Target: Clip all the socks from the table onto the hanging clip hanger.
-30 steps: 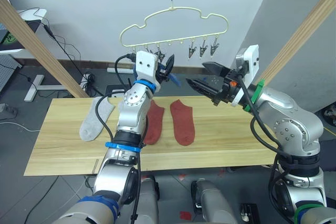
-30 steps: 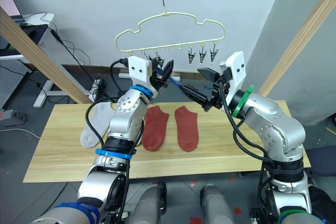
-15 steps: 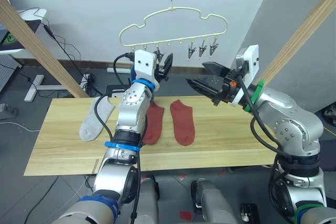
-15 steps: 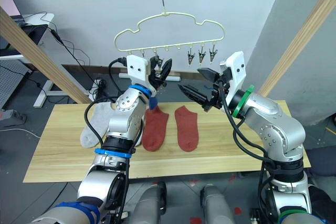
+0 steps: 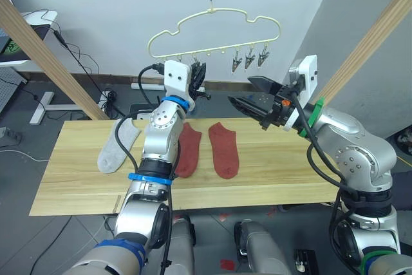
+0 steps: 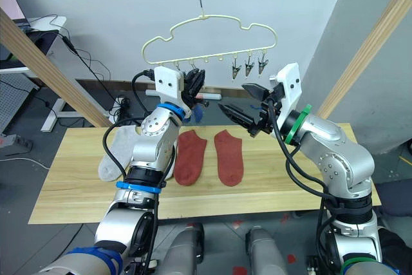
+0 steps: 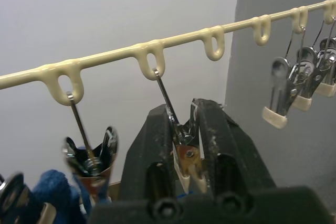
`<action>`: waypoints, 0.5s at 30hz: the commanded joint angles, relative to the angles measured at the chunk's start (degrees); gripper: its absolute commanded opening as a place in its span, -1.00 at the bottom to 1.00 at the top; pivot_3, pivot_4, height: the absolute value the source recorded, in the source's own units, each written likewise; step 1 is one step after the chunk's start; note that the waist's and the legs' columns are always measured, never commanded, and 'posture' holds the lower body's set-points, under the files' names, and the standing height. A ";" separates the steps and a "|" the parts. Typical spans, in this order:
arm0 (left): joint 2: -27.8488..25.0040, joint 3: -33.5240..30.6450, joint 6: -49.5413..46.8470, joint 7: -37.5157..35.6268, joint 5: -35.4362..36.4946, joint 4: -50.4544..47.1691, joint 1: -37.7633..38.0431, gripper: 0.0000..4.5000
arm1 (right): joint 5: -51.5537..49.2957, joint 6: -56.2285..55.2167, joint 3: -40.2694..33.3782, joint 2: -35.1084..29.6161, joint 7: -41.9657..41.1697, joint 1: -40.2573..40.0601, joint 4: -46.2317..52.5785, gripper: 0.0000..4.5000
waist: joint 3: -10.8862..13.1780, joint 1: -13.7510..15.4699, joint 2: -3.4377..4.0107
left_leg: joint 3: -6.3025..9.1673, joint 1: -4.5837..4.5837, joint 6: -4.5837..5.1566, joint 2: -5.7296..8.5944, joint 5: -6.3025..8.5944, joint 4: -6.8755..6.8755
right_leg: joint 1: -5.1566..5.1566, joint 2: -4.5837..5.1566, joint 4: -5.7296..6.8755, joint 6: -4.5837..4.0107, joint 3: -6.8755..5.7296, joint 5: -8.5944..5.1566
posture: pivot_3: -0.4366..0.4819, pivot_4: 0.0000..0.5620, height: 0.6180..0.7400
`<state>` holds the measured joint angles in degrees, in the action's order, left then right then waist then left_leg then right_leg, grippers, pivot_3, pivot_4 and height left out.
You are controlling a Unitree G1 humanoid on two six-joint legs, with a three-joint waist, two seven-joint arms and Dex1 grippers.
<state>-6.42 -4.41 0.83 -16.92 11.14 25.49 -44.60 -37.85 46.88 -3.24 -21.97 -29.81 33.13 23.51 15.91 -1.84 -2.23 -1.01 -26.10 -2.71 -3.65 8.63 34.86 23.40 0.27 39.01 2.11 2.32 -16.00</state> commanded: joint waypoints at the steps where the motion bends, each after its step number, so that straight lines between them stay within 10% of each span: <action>1: 0.34 -0.20 0.64 0.04 0.16 -1.23 -1.20 -0.90 | -0.97 -1.18 -0.52 0.17 0.13 0.39 1.78 1.00 | 0.00 0.00 0.00 | 0.00 0.00 0.00 0.00 0.00 0.00 | 0.00 0.00 0.00 0.00 0.00 0.00 | -0.18 -0.12 1.00; 15: -3.71 -8.35 -27.57 -2.24 16.51 -11.00 -2.84 -0.90 | 24.35 -13.00 18.67 3.78 5.70 0.69 -24.57 1.00 | 0.00 -0.47 0.00 | -0.01 0.03 -0.01 -0.01 -0.01 0.04 | 0.00 -0.01 0.06 0.01 0.01 0.00 | -0.15 -0.14 1.00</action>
<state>-9.38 -11.70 -22.70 -18.30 24.61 17.92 -46.42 -16.13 37.66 14.79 -18.81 -24.54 32.04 1.06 15.91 -2.31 -2.23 -1.00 -26.07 -2.72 -3.67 8.62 34.90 23.41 0.24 39.07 2.12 2.32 -16.00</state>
